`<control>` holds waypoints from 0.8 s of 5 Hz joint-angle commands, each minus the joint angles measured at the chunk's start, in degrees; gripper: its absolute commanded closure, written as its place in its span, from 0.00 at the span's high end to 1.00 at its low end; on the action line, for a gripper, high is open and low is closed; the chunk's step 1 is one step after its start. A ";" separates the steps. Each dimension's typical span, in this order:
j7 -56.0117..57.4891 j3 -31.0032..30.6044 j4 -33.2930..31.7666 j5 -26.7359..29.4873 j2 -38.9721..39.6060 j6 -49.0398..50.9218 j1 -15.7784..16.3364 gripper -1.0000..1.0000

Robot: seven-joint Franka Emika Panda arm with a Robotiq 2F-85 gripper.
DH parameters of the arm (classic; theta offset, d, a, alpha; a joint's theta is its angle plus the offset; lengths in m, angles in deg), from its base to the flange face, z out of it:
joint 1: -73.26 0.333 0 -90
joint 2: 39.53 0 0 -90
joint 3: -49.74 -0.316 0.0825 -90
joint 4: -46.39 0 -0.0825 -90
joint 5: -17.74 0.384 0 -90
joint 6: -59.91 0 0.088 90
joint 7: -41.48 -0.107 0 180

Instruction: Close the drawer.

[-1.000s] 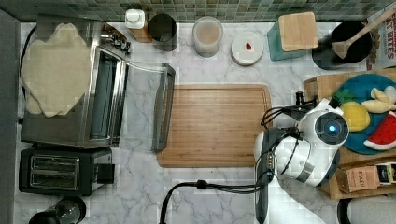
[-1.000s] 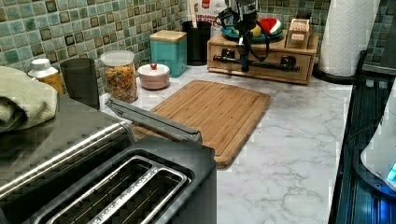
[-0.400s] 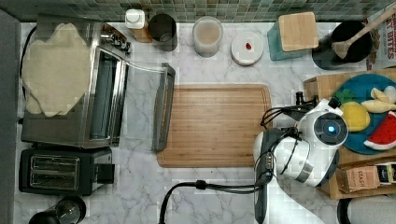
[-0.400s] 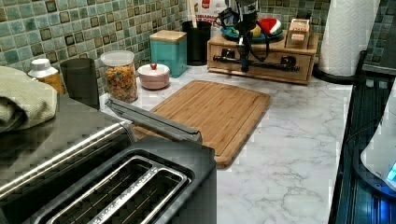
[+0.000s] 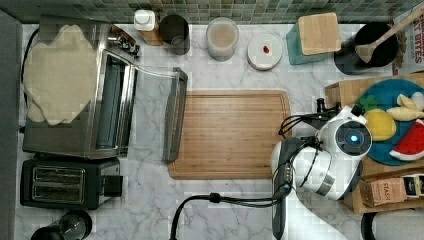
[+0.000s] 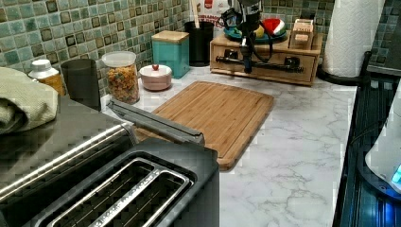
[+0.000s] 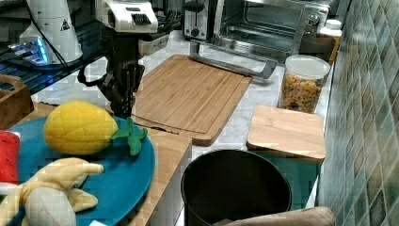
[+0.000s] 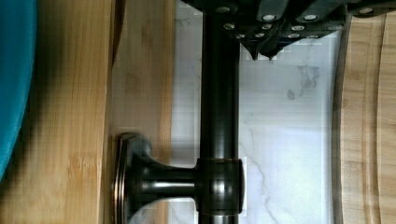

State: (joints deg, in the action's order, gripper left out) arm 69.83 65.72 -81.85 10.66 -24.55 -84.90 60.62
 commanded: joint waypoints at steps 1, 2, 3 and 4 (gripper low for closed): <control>-3.84 6.35 4.90 -0.89 -0.54 -2.76 -4.78 0.00; -3.81 6.34 4.92 -0.89 -0.54 -2.74 -4.79 0.00; -3.82 6.33 4.90 -0.90 -0.55 -2.73 -4.79 0.00; -3.54 7.18 4.91 -0.49 -0.46 -2.76 -3.95 0.00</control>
